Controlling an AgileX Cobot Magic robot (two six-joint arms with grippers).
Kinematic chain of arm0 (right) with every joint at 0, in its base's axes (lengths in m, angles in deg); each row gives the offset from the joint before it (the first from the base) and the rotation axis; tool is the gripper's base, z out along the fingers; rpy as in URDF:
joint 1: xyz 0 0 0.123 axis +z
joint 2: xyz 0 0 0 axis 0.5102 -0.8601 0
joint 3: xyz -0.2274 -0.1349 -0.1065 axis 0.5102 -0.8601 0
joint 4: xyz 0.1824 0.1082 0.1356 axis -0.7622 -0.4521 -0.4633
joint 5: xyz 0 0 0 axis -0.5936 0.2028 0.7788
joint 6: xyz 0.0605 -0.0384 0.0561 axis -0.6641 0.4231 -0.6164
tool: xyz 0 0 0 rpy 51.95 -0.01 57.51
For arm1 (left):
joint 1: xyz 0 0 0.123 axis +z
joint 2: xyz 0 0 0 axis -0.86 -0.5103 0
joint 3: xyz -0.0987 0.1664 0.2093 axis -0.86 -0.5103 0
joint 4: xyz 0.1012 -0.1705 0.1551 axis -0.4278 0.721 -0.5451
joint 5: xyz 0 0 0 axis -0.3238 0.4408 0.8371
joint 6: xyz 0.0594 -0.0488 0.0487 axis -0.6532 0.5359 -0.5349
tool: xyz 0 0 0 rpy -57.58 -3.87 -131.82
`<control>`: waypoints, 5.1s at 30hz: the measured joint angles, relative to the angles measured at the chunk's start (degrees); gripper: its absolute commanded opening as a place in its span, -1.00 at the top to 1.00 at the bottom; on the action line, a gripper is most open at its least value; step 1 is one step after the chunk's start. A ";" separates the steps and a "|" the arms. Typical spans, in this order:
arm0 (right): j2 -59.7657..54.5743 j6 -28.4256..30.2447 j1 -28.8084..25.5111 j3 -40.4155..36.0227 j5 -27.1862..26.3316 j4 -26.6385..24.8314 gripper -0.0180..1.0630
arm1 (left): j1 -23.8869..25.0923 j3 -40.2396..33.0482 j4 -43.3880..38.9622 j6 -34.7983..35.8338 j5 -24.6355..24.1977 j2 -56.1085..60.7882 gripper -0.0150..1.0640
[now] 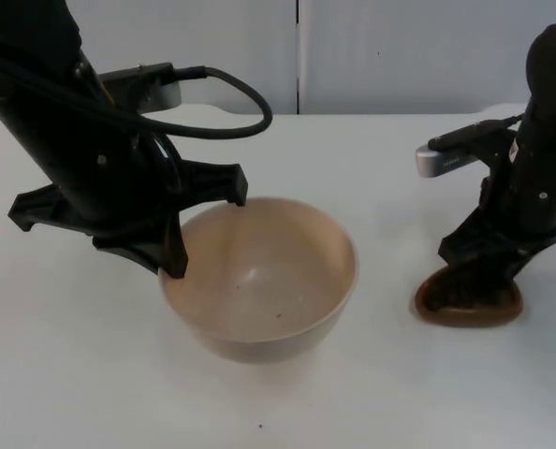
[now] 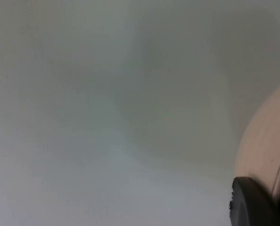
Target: Pick up the bowl with the left hand and pour the coffee beans from the cup into the bowl with the right hand.
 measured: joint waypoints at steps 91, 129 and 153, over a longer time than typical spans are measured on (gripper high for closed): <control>11.06 -6.63 23.81 26.62 28.26 19.97 0.97 | 0.00 0.00 2.06 0.00 0.26 0.00 0.97; 11.06 -4.65 40.78 26.76 26.27 55.81 0.97 | 0.00 0.00 2.06 0.00 0.61 0.00 0.97; 11.06 1.51 44.30 26.64 27.90 62.45 0.97 | 0.00 0.00 2.15 0.00 0.83 0.00 0.97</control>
